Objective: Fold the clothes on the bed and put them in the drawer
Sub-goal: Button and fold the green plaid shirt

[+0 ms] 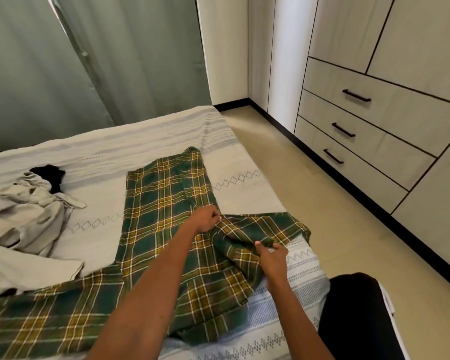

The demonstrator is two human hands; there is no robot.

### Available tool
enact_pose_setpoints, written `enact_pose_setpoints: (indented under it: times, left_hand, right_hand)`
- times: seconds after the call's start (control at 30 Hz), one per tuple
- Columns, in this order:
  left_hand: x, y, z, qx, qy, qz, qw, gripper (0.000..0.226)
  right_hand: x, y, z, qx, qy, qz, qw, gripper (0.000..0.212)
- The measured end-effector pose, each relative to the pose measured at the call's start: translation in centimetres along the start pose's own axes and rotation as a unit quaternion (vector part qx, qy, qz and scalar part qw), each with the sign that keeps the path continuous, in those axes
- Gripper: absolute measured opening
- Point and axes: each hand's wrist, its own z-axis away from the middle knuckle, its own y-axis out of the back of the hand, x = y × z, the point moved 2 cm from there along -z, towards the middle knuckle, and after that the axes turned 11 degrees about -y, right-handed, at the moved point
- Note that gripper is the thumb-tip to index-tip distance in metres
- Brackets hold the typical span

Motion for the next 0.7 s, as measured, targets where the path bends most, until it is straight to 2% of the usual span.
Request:
enact_pose_setpoints:
  times: [0.1,0.2,0.27,0.3,0.37,0.43,0.5,0.57,0.6,0.63,0.7]
  left_hand:
    - [0.0,-0.1,0.3,0.02,0.012,0.038,0.999,0.023]
    - [0.0,-0.1,0.4,0.034,0.019,0.063,0.997,0.024]
    - [0.1,0.1,0.5,0.047,0.021,0.086,0.995,0.022]
    - [0.1,0.3,0.6,0.059,0.021,0.097,0.993,0.02]
    - [0.1,0.6,0.8,0.085,0.016,0.111,0.99,0.018]
    - [-0.1,0.9,1.2,0.104,0.006,0.111,0.988,0.016]
    - [-0.8,1.3,1.7,0.123,0.0,0.098,0.988,0.016]
    - [-2.0,1.6,2.7,0.146,0.004,0.076,0.986,0.019]
    - [-2.7,1.7,3.3,0.154,0.009,0.062,0.986,0.021]
    - [-3.5,1.6,4.0,0.149,0.014,0.041,0.988,0.023]
    - [-5.2,0.7,5.2,0.1,0.022,-0.02,0.995,0.026]
  right_hand:
    - [-0.3,-0.5,0.0,-0.034,-0.076,-0.176,0.981,0.056]
    - [-0.5,-0.7,0.3,-0.094,-0.119,-0.216,0.965,0.035]
    - [-0.6,-0.5,1.1,-0.134,-0.118,-0.253,0.951,0.027]
    - [-0.8,-0.4,1.6,-0.16,-0.106,-0.274,0.942,0.03]
    - [-0.7,-0.5,2.7,-0.194,-0.041,-0.282,0.938,0.049]
    - [-0.6,-1.1,4.4,-0.205,0.089,-0.205,0.953,0.054]
    - [0.0,-2.1,6.2,-0.192,0.269,-0.032,0.943,0.05]
    - [1.0,-3.4,7.1,-0.15,0.425,0.175,0.875,0.048]
    - [1.6,-4.2,7.3,-0.135,0.465,0.272,0.832,0.046]
    - [2.3,-5.1,7.4,-0.138,0.477,0.351,0.794,0.045]
    - [3.9,-6.8,7.6,-0.186,0.441,0.488,0.73,0.044]
